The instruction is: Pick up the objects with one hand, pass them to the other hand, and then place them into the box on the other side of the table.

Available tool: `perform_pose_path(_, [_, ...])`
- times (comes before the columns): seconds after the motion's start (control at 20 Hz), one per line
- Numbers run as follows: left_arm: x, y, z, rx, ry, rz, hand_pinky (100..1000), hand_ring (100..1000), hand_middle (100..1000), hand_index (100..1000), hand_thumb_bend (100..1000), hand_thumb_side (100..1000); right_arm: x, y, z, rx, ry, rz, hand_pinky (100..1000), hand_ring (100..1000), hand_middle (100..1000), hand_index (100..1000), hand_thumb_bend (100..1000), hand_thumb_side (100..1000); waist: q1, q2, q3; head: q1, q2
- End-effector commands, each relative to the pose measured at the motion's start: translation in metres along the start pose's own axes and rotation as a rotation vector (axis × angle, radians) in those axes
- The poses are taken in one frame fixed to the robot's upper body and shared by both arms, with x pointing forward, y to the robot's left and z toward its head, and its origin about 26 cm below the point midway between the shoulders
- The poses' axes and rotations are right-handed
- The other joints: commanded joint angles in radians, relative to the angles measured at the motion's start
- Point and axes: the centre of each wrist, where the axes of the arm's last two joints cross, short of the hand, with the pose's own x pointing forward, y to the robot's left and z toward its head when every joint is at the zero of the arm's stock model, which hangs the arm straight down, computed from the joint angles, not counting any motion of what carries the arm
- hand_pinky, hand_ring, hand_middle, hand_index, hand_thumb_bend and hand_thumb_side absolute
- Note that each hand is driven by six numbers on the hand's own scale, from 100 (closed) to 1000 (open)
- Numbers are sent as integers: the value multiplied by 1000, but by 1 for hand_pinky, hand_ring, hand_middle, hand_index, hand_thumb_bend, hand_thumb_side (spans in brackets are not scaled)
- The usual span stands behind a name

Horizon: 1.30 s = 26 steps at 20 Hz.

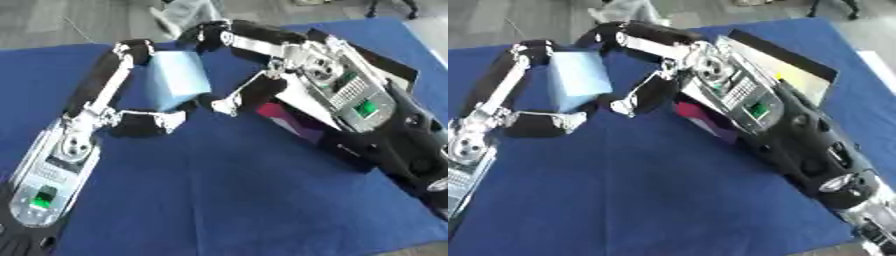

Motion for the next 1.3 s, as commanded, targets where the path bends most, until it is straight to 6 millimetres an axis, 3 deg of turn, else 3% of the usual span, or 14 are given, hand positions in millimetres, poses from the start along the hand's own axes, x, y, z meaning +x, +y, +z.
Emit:
perform_pose_path(0.05, [14,3,-8,14,-65,11,752,638,594,547,100,193,2,-6,0,-19,-4,-8,892,845,824,852,169,159,-14,-24,1,-2,4])
perform_pose_path(0.4, [16,2,-8,15,-85,29,752,639,593,551,100,198,0,-4,-1,-46,31,-86,884,744,626,677,100,108,-14,-24,-1,-3,3])
perform_pose_path(0.7, [14,-1,-8,10,-84,32,752,640,595,566,100,185,-2,-3,0,-70,32,-170,876,703,562,611,100,111,-13,-24,-4,-4,2])
perform_pose_path(0.8, [13,-2,-8,6,-78,28,759,653,613,624,100,129,-2,-3,1,-69,28,-180,874,698,548,596,100,114,-12,-24,-4,-4,2])
perform_pose_path(0.9, [10,-2,-7,-10,-72,10,785,699,672,744,145,254,-2,-4,2,-69,27,-184,873,696,542,589,100,107,-12,-24,-5,-5,1])
perform_pose_path(1.05, [7,-1,-5,-39,-74,-38,810,743,718,787,436,487,-3,-6,4,-77,31,-183,872,693,537,583,100,100,-11,-25,-6,-5,-1])
perform_pose_path(1.3, [4,-1,-5,-46,-66,-82,822,759,736,802,524,561,-3,-8,6,-90,37,-183,870,690,533,577,100,100,-11,-24,-7,-4,-1])
